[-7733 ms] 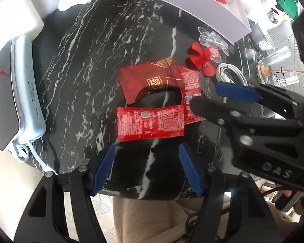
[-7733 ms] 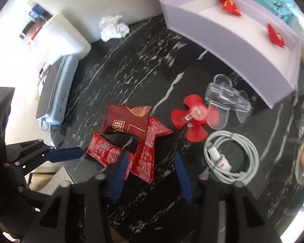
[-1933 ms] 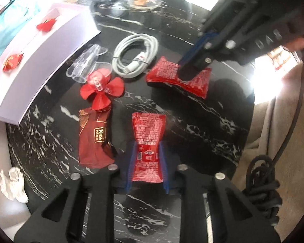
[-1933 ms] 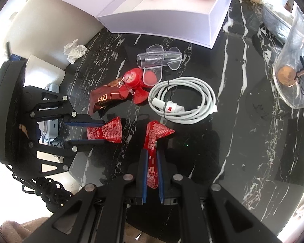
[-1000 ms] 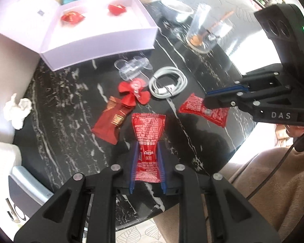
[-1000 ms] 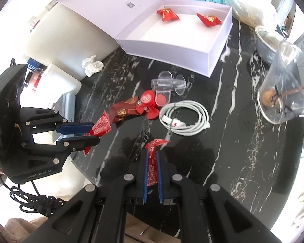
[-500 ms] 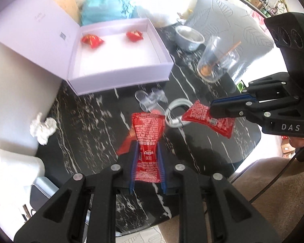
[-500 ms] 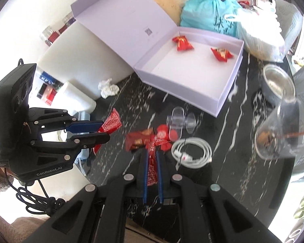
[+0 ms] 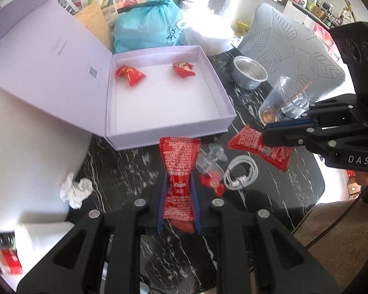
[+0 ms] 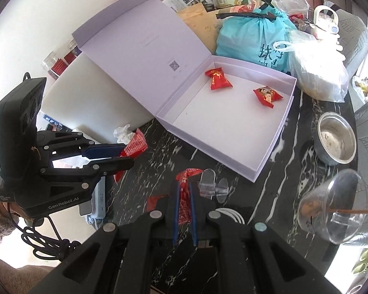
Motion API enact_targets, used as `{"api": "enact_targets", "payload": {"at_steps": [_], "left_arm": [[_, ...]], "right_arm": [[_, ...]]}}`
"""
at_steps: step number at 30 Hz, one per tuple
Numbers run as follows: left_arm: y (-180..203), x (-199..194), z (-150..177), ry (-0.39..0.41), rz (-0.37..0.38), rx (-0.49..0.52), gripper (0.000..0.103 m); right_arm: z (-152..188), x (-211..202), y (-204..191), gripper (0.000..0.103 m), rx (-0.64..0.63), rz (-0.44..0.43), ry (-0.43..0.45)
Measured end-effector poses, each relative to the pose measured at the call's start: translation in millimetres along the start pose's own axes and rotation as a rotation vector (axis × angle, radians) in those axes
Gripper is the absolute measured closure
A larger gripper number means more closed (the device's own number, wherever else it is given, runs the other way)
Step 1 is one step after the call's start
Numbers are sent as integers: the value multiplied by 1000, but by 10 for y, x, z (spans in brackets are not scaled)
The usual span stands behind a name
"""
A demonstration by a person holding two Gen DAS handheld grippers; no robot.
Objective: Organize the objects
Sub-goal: 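Carry the red packet in the left tool into the lavender box while the right tool carries its packet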
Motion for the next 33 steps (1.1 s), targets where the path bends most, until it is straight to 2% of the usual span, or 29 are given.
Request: {"api": "enact_targets", "payload": {"at_steps": [19, 33], "left_arm": [[-337, 576, -680, -39, 16, -7, 85], [-666, 978, -1143, -36, -27, -37, 85]], "right_arm": [[-739, 432, 440, 96, 42, 6, -9], [-1246, 766, 845, 96, 50, 35, 7]]}}
Point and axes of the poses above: each gripper's, at about its wrist camera, not at the fingertips, and x roughly the way its jaws point, y to its right, z to its underside, the point moved 3 cm from there along x, roughly the way its jaws point, and after that the axes turned 1 degree about -y, right-handed, at the moved point
